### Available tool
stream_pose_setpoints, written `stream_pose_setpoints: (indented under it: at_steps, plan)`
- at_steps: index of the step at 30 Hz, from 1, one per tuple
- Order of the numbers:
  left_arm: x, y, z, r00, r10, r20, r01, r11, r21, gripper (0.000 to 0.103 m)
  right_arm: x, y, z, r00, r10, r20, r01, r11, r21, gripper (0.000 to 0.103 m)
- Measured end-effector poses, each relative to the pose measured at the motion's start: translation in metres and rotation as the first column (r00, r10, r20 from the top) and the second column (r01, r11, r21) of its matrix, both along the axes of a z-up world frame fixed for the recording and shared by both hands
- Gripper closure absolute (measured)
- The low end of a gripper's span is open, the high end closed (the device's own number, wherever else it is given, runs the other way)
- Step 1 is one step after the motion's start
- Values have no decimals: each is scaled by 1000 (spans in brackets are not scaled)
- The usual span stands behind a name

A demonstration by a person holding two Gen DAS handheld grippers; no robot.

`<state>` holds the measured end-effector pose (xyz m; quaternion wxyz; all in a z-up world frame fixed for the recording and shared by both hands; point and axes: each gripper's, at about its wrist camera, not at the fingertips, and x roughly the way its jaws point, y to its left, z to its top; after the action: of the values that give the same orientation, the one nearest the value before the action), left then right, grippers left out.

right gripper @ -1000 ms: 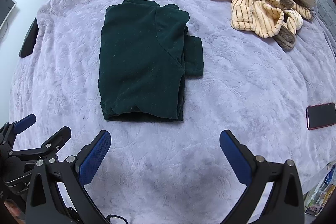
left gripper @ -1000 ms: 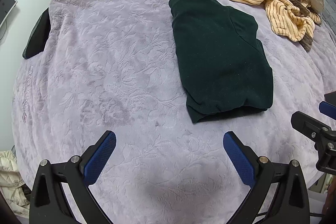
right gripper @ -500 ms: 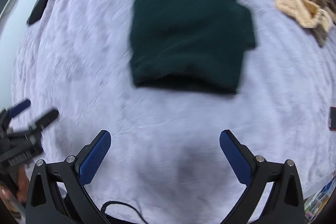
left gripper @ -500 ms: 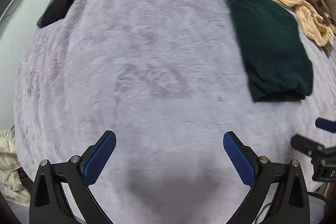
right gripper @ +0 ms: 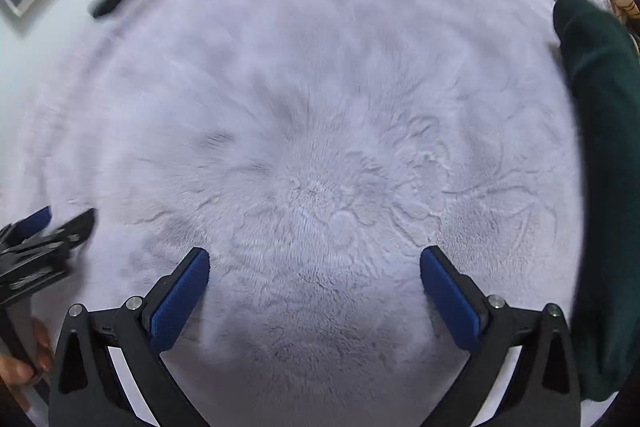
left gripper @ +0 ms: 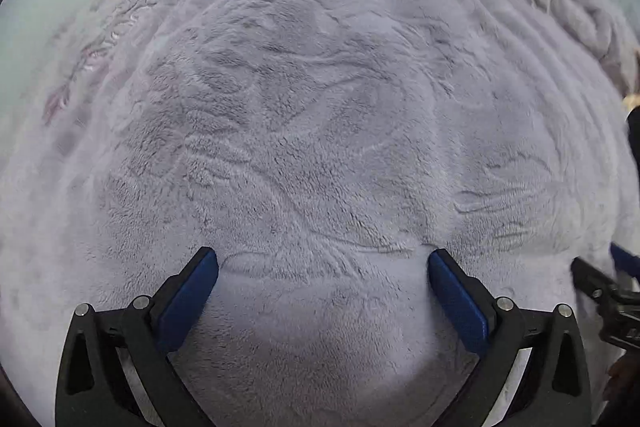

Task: Fold small clothes

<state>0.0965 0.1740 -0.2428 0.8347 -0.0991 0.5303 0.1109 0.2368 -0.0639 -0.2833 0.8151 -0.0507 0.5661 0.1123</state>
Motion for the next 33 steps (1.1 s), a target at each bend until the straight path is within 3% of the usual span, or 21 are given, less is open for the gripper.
stream_pose_setpoints:
  at_steps: [2, 4, 6, 9, 33]
  plan:
    - [-23, 4, 7, 988, 3, 157, 2, 1000, -28, 0, -13, 2, 4, 995, -14, 96, 15, 1000, -4, 0]
    - [-27, 1, 4, 984, -11, 179, 14, 1000, -16, 0, -30, -2, 5, 984, -20, 180, 19, 1000, 10, 0]
    - [-20, -2, 0, 989, -14, 146, 12, 1000, 16, 0, -41, -7, 2, 970, -18, 242, 9, 999, 36, 0]
    - [-14, -9, -3, 992, -27, 127, 18, 997, 72, 0, -45, -9, 1, 973, -26, 229, 13, 998, 59, 0]
    - [-11, -8, -2, 991, -21, 135, 13, 998, 55, 0, -31, -17, 4, 973, -20, 232, 8, 999, 51, 0]
